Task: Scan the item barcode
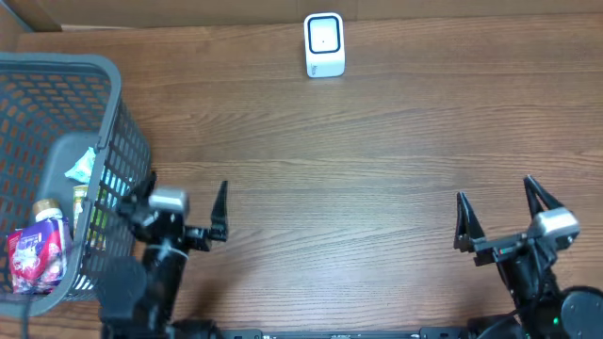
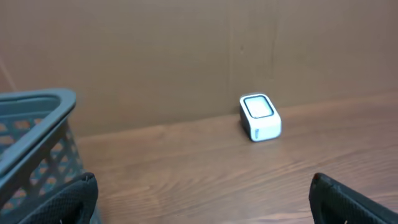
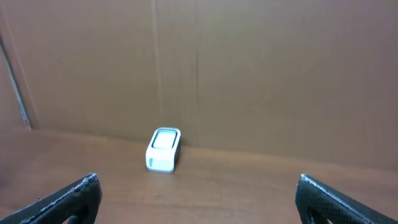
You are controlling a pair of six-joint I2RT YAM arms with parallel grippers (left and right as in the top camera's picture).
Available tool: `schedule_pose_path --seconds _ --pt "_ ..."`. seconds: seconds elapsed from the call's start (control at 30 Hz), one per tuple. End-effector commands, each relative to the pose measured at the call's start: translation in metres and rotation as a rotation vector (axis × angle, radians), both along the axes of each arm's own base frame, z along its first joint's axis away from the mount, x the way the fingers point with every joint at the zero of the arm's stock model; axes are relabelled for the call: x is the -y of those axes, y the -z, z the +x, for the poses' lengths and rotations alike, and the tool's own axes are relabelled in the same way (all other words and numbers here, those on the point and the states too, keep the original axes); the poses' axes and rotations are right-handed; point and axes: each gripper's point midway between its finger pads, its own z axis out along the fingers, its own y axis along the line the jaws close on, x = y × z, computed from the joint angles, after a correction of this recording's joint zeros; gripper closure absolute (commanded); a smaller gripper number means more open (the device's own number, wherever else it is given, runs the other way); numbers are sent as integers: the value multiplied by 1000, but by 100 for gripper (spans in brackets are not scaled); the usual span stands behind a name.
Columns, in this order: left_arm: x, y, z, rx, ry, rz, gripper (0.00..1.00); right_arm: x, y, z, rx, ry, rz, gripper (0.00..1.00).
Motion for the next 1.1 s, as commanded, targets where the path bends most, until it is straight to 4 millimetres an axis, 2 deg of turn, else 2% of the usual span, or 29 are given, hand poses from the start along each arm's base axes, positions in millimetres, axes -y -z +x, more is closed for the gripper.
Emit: schedule_pose_path --seconds 0.0,0.23,0.47,0.53,0.63,0.77,0.9,1.0,1.07 --pt "5 -43 5 -17 30 -18 0 -3 -15 7 -40 -8 -39 0" --pt "8 -82 22 -256 46 -33 1 -7 -29 34 -270 -16 -65 0" --pt "13 -139 24 -408 72 -48 0 -26 -43 58 -550 -113 -73 0" --pt "9 -145 24 -425 58 -27 0 -30 -44 63 -616 -138 -70 0" --pt "-2 -144 32 -439 -1 -4 1 -35 -40 72 -699 -157 -68 0" --pt "9 -137 37 -480 51 -58 1 -44 -23 86 -775 -199 -51 0" --pt "8 -126 45 -522 44 -56 0 -63 -15 88 -824 -313 -5 0" --pt "-7 -117 51 -560 -52 -61 3 -69 -10 91 -848 -343 8 0" --pt "-34 -107 52 -601 -247 -121 4 -69 -5 94 -863 -343 8 0"
